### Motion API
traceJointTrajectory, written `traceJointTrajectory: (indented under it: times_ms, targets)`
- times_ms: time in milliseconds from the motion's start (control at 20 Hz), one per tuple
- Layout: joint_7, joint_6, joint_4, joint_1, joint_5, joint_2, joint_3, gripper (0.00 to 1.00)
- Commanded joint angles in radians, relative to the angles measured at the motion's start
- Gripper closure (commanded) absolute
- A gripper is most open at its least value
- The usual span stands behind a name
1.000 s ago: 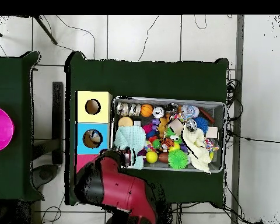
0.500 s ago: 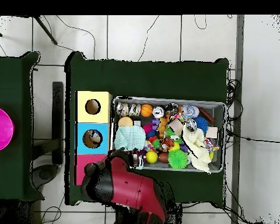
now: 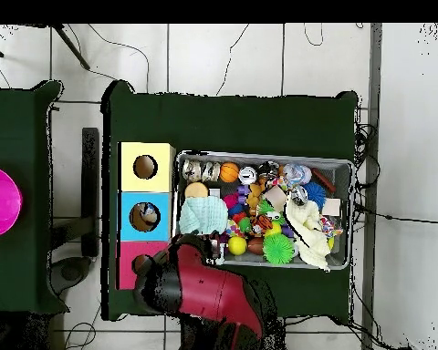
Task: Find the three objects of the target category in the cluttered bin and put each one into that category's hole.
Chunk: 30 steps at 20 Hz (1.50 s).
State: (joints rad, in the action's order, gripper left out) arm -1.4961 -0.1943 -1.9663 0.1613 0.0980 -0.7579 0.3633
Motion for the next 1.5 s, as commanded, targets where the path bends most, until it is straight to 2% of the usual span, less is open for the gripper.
traceJointTrajectory:
  times_ms: [50,700,1300,1500]
  targets:
    - [-0.126,0.050,0.009,-0.044,-0.054,0.043,-0.107,0.00]
    - [-0.132,0.032,0.025,-0.045,-0.060,0.048,-0.110,0.00]
    - [-0.124,0.046,0.006,-0.064,-0.072,0.038,-0.126,0.00]
    - [-0.132,0.020,0.029,-0.039,-0.061,0.041,-0.096,0.00]
